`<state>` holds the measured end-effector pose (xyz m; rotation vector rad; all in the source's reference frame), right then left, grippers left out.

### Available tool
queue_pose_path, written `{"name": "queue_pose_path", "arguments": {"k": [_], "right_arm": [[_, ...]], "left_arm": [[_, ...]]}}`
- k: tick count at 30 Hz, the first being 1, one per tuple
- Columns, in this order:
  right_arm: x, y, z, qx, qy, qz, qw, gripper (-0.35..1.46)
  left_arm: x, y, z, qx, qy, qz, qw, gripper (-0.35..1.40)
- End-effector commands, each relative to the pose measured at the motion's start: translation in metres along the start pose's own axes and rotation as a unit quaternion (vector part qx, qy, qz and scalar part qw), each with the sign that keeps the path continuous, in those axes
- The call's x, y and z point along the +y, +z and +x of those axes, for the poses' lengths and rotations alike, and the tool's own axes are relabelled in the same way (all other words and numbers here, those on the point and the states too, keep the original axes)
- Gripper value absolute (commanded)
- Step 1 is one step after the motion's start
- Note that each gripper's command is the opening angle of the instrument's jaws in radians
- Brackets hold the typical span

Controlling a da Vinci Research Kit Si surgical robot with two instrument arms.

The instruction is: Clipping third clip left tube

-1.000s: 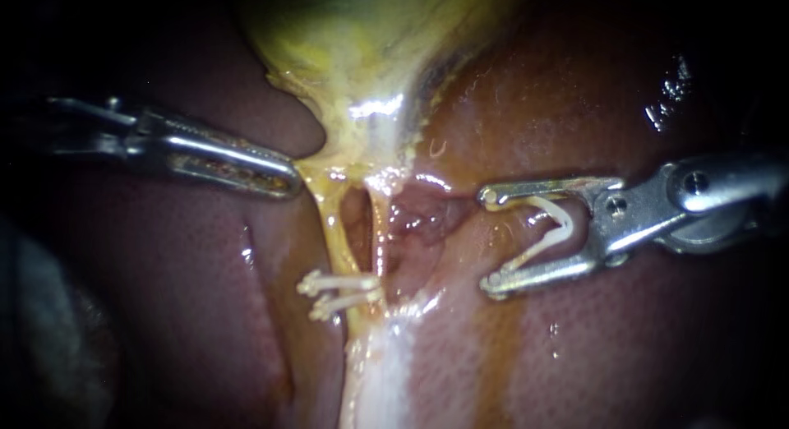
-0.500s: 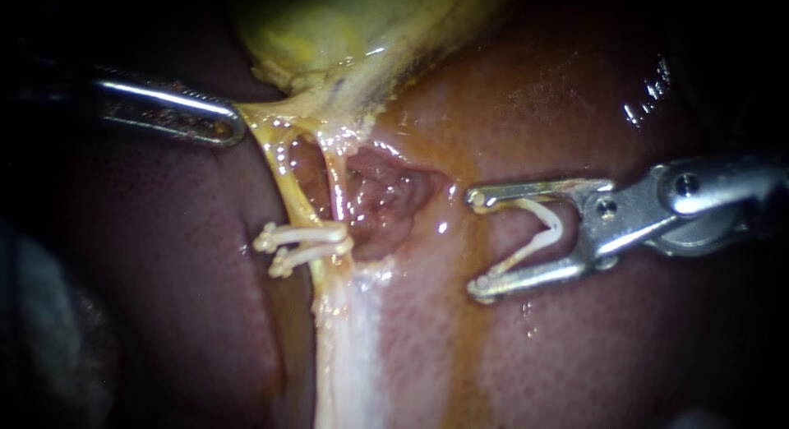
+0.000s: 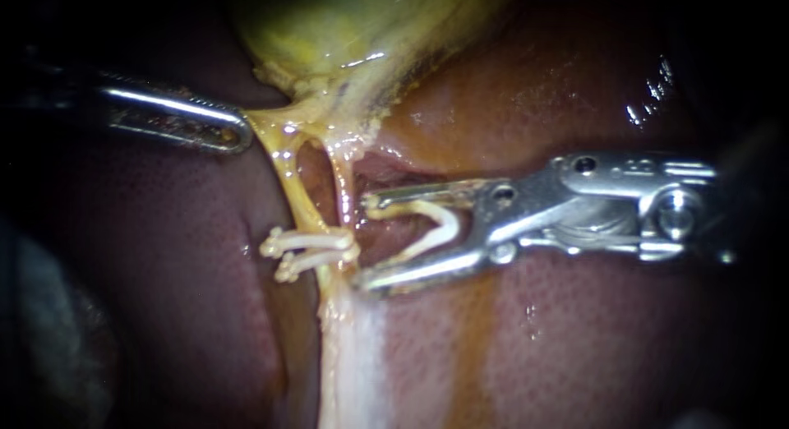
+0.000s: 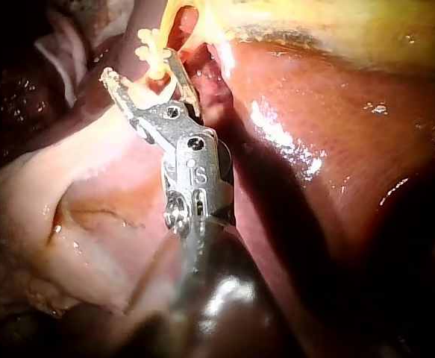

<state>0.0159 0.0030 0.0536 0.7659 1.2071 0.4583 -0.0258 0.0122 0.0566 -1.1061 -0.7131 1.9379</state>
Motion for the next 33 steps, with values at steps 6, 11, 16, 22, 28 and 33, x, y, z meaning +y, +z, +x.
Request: {"name": "queue_pose_path", "arguments": {"k": [6, 11, 16, 22, 28, 33], "right_arm": [[0.0015, 0.0012, 0.0003, 0.012, 0.023, 0.006, 0.9996, 0.47], [0.0033, 0.0011, -0.0001, 0.013, 0.034, 0.003, 0.9993, 0.46], [0.0048, 0.0011, -0.0012, 0.012, 0.047, 0.002, 0.9988, 0.46], [0.0058, 0.0017, -0.0026, 0.011, 0.054, 0.000, 0.9985, 0.46], [0.0067, 0.0033, -0.0027, 0.022, 0.059, -0.001, 0.9980, 0.46], [0.0071, 0.0048, -0.0022, 0.041, 0.071, 0.011, 0.9966, 0.46]], "left_arm": [[0.0002, 0.0002, 0.0000, -0.001, 0.000, -0.001, 1.0000, -0.35], [0.0004, 0.0003, 0.0000, -0.001, 0.002, -0.003, 1.0000, -0.35], [0.0005, 0.0004, 0.0000, -0.002, 0.002, -0.004, 1.0000, -0.35], [0.0006, 0.0004, 0.0000, -0.002, 0.002, -0.003, 1.0000, -0.35], [0.0006, 0.0004, 0.0000, -0.002, 0.002, -0.003, 1.0000, -0.35], [0.0006, 0.0004, 0.0000, -0.002, 0.002, -0.003, 1.0000, -0.35]]}}
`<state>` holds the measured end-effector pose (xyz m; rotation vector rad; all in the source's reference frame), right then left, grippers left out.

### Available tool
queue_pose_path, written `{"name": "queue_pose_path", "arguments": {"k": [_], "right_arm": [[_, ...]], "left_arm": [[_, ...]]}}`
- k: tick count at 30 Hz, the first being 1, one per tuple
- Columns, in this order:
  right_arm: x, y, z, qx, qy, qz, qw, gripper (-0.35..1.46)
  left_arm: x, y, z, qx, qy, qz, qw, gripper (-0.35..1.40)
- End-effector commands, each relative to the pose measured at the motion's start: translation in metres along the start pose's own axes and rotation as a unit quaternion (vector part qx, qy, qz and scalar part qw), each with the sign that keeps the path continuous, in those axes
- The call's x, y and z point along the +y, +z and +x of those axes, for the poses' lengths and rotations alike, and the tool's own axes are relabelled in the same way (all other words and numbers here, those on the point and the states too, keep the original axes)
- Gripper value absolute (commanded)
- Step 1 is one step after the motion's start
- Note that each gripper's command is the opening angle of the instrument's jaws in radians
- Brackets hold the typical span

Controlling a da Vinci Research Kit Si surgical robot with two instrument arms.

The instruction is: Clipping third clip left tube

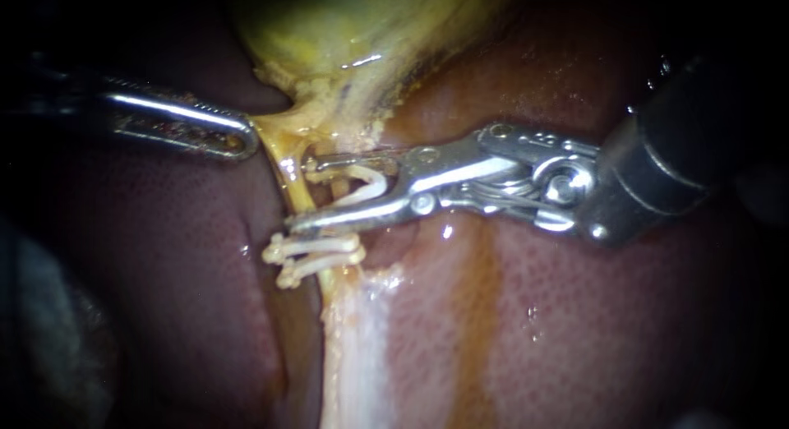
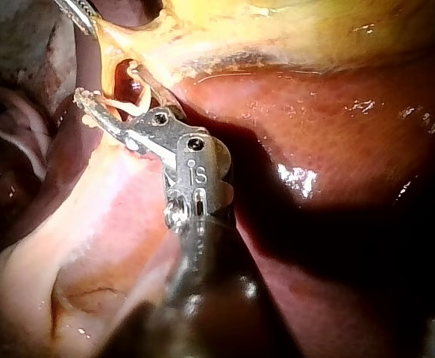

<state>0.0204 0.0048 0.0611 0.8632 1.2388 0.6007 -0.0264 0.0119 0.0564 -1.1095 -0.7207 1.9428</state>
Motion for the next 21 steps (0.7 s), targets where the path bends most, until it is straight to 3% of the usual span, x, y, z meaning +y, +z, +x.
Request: {"name": "queue_pose_path", "arguments": {"k": [1, 11, 21], "right_arm": [[0.0000, 0.0002, 0.0001, 0.001, 0.002, 0.004, 1.0000, 0.46], [-0.0006, 0.0020, 0.0007, 0.019, 0.012, 0.038, 0.9990, 0.45], [-0.0016, 0.0026, 0.0026, 0.048, 0.023, 0.057, 0.9970, 0.45]], "left_arm": [[0.0000, 0.0000, 0.0000, 0.000, 0.000, 0.000, 1.0000, -0.35], [-0.0002, 0.0000, 0.0001, 0.000, 0.000, 0.000, 1.0000, -0.35], [-0.0006, 0.0000, 0.0000, 0.000, 0.000, 0.000, 1.0000, -0.35]]}}
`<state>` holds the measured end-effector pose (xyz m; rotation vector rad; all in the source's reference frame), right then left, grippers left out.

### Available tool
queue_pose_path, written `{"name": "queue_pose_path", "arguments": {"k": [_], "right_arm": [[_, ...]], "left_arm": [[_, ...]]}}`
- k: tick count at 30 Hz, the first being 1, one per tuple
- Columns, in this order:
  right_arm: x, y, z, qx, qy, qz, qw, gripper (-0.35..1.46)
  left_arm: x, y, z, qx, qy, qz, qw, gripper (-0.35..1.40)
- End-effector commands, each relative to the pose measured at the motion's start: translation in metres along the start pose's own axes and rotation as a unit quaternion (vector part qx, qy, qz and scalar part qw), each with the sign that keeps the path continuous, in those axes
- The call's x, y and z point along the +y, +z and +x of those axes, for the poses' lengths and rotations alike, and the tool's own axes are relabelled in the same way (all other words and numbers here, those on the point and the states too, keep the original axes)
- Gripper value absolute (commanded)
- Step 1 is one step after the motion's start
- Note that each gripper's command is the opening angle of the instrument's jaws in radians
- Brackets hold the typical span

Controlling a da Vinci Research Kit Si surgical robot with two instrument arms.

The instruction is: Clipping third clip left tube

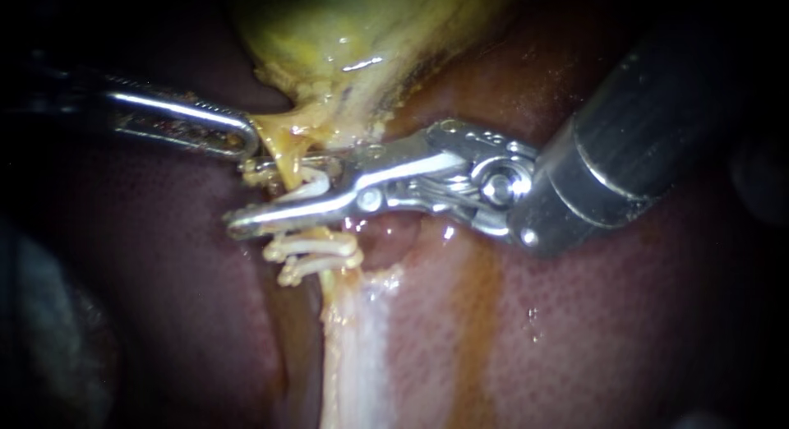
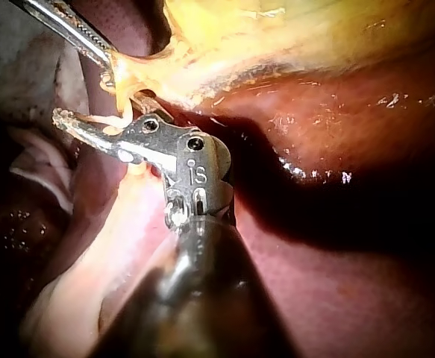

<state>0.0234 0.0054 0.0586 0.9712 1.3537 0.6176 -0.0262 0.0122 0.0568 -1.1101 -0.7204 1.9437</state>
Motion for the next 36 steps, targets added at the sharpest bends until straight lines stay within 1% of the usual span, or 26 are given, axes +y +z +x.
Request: {"name": "queue_pose_path", "arguments": {"k": [1, 4, 14, 17, 22, 26, 31, 36], "right_arm": [[-0.0001, -0.0001, 0.0003, 0.001, 0.000, 0.000, 1.0000, 0.45], [-0.0005, -0.0002, 0.0008, 0.004, 0.002, 0.003, 1.0000, 0.44], [-0.0024, -0.0004, 0.0028, 0.017, 0.008, 0.011, 0.9998, 0.42], [-0.0027, -0.0005, 0.0031, 0.017, 0.009, 0.012, 0.9997, 0.41], [-0.0028, -0.0007, 0.0033, 0.017, 0.010, 0.013, 0.9997, 0.37], [-0.0028, -0.0010, 0.0033, 0.017, 0.010, 0.013, 0.9997, 0.27], [-0.0029, -0.0013, 0.0033, 0.016, 0.016, 0.014, 0.9996, 0.07], [-0.0029, -0.0015, 0.0033, 0.016, 0.028, 0.015, 0.9994, -0.06]], "left_arm": [[0.0000, 0.0000, 0.0000, 0.000, 0.000, 0.000, 1.0000, -0.35], [-0.0002, 0.0000, -0.0001, 0.000, 0.000, 0.000, 1.0000, -0.35], [-0.0007, -0.0001, -0.0002, 0.000, 0.001, -0.001, 1.0000, -0.35], [-0.0007, -0.0001, -0.0002, 0.000, 0.001, 0.000, 1.0000, -0.35], [-0.0007, 0.0000, -0.0002, 0.000, 0.001, 0.000, 1.0000, -0.35], [-0.0008, 0.0000, -0.0002, 0.000, 0.001, 0.000, 1.0000, -0.35], [-0.0008, 0.0001, -0.0003, 0.000, 0.001, 0.000, 1.0000, -0.35], [-0.0008, 0.0001, -0.0003, 0.000, 0.001, 0.000, 1.0000, -0.35]]}}
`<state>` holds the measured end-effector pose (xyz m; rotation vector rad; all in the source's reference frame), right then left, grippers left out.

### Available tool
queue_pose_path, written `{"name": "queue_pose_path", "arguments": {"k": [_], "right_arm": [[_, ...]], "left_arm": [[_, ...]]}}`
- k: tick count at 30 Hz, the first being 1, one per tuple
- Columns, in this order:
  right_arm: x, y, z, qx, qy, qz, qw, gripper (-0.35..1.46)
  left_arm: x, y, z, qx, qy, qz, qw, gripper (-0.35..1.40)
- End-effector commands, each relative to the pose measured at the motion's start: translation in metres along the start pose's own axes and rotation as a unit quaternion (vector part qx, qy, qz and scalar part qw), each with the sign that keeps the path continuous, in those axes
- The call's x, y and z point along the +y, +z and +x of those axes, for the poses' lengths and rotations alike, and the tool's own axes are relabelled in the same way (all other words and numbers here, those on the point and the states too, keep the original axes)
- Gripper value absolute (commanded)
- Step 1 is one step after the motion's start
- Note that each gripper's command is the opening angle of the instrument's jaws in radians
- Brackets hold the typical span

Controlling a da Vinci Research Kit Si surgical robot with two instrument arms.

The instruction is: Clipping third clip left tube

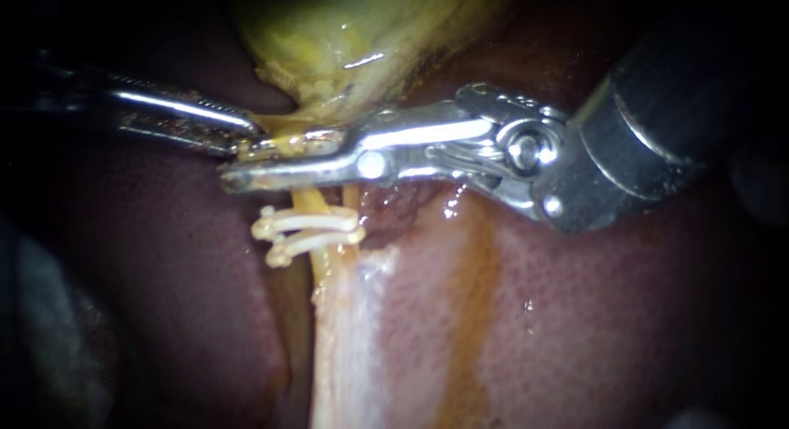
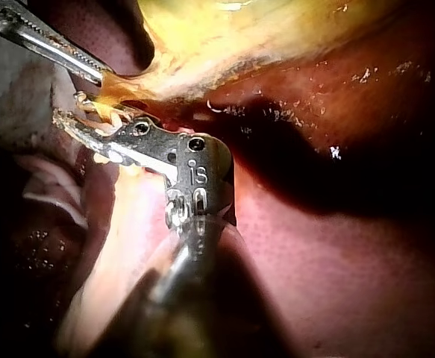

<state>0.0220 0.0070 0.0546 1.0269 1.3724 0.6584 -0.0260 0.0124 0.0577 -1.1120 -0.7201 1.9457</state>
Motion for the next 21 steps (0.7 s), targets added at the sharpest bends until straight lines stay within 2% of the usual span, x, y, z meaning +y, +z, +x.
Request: {"name": "queue_pose_path", "arguments": {"k": [1, 2, 3, 4, 7, 21], "right_arm": [[0.0000, 0.0000, 0.0000, 0.001, 0.004, 0.001, 1.0000, -0.09], [-0.0001, 0.0000, 0.0000, 0.001, 0.007, 0.001, 1.0000, -0.17], [-0.0001, -0.0002, 0.0000, 0.001, 0.022, 0.002, 0.9998, -0.33], [-0.0002, -0.0003, -0.0001, 0.001, 0.028, 0.002, 0.9996, -0.35], [-0.0003, -0.0006, -0.0002, -0.003, 0.054, 0.002, 0.9985, -0.35], [-0.0003, -0.0006, -0.0005, -0.009, 0.057, -0.001, 0.9983, -0.35]], "left_arm": [[0.0000, 0.0000, 0.0000, 0.000, 0.000, 0.000, 1.0000, -0.35], [0.0000, 0.0000, 0.0000, 0.000, 0.000, 0.000, 1.0000, -0.35], [0.0000, 0.0000, 0.0000, 0.000, 0.000, 0.000, 1.0000, -0.35], [0.0000, 0.0000, 0.0000, 0.000, 0.000, 0.000, 1.0000, -0.35], [0.0000, 0.0000, 0.0000, 0.000, 0.000, 0.000, 1.0000, -0.35], [0.0000, 0.0000, 0.0000, 0.000, 0.000, 0.000, 1.0000, -0.35]]}}
